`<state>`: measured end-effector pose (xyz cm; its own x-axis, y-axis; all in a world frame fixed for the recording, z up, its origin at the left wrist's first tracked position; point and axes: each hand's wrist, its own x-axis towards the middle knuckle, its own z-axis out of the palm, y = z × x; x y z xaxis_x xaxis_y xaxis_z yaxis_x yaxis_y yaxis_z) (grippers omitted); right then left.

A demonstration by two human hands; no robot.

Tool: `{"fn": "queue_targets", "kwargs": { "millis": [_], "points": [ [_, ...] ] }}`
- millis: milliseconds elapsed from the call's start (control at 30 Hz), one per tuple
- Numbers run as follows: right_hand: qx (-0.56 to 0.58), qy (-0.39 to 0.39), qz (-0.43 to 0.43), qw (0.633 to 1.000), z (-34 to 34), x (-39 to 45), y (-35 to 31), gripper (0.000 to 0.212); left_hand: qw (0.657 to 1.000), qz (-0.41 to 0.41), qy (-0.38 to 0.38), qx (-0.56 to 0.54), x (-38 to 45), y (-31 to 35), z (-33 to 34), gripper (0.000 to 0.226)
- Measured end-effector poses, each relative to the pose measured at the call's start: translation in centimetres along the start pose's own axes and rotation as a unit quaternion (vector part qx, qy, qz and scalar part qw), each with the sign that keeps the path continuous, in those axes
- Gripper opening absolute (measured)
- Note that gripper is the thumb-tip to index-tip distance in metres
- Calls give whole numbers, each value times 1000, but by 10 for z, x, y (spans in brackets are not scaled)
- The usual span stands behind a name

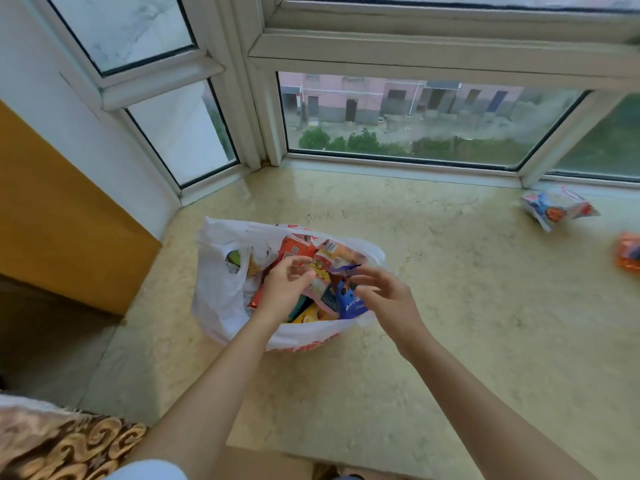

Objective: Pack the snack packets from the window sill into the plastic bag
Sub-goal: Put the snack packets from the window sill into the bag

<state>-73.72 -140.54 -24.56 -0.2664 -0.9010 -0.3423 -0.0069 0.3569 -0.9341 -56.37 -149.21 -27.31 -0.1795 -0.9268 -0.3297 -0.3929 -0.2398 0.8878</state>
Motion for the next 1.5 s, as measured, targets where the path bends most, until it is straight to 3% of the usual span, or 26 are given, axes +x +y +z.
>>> {"fn": "queue_targets", "kwargs": {
  "millis": [133, 333, 500, 567, 667, 767, 933, 1067, 1500],
  "points": [
    [24, 43, -2, 999, -38, -35, -12, 23, 999, 35, -19, -34, -22, 35, 30, 11],
    [29, 111, -34, 993, -123, -96, -10, 27, 992, 94, -76, -28, -66, 83, 91, 11],
    [-29, 176, -73, 981, -205, -151, 14, 29, 968, 174, -138, 114, -115, 104, 170, 14],
    [-94, 217, -90, 967, -240, -175, 28, 28, 941, 225, -134, 214, -137, 112, 208, 26],
    [-289, 279, -105, 910, -296, -211, 51, 32, 847, 341, -83, 399, -169, 124, 264, 48],
    [-422, 315, -106, 844, -346, -244, 70, 39, 799, 400, -67, 443, -199, 136, 317, 58],
    [-513, 366, -111, 768, -409, -279, 96, 48, 777, 426, -91, 454, -231, 152, 387, 66],
    [-540, 386, -104, 741, -449, -289, 110, 52, 763, 435, -106, 465, -235, 163, 427, 70],
    [-567, 376, -12, 732, -579, -216, 140, 57, 741, 428, -174, 487, -145, 197, 577, 73]
  ]
}}
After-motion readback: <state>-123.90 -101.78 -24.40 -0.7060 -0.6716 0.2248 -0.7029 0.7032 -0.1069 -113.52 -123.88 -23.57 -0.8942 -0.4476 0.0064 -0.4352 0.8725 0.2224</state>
